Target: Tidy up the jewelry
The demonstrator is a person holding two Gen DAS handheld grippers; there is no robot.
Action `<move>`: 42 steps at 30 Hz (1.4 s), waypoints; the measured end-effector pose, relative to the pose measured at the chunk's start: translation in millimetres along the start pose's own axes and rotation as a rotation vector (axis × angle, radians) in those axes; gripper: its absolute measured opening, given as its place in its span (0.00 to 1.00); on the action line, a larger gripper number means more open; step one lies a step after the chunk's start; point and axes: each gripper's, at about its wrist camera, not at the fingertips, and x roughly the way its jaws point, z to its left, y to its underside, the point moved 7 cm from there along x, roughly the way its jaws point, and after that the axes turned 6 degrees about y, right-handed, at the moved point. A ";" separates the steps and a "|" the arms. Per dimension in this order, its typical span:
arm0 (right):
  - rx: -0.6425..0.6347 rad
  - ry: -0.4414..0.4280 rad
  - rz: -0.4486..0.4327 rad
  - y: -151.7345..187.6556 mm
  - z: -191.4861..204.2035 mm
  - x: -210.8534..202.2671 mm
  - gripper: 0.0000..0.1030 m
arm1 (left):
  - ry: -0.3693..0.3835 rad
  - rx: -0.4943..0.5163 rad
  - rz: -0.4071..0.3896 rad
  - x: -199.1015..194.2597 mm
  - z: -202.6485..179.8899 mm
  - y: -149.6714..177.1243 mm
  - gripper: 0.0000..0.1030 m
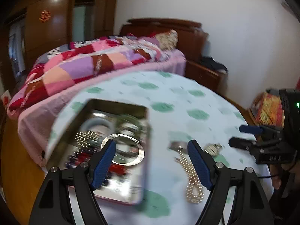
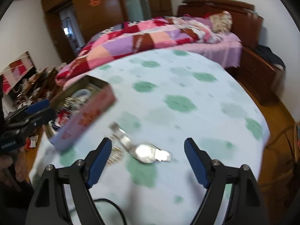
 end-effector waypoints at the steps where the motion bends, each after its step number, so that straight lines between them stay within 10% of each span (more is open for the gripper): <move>1: 0.008 0.015 0.003 3.5 -6.2 1.2 0.80 | 0.007 0.011 0.010 2.7 -6.9 3.6 0.76; 17: -0.059 -0.008 0.019 17.0 4.5 26.6 0.79 | 0.155 0.072 0.262 63.7 -57.7 56.7 0.42; 19: -0.059 -0.004 0.015 14.6 4.0 26.8 0.79 | 0.160 0.076 0.269 63.8 -58.2 57.8 0.12; 21: -0.065 -0.007 0.015 12.8 5.8 27.2 0.79 | 0.187 0.047 0.253 58.3 -55.2 55.8 0.06; 38: -0.259 -0.083 0.080 7.2 57.8 56.8 0.63 | 0.104 0.009 0.029 -3.2 -26.7 7.0 0.05; 42: -0.286 -0.071 0.104 10.7 60.2 66.7 0.25 | 0.115 0.000 0.026 -3.9 -24.7 5.9 0.05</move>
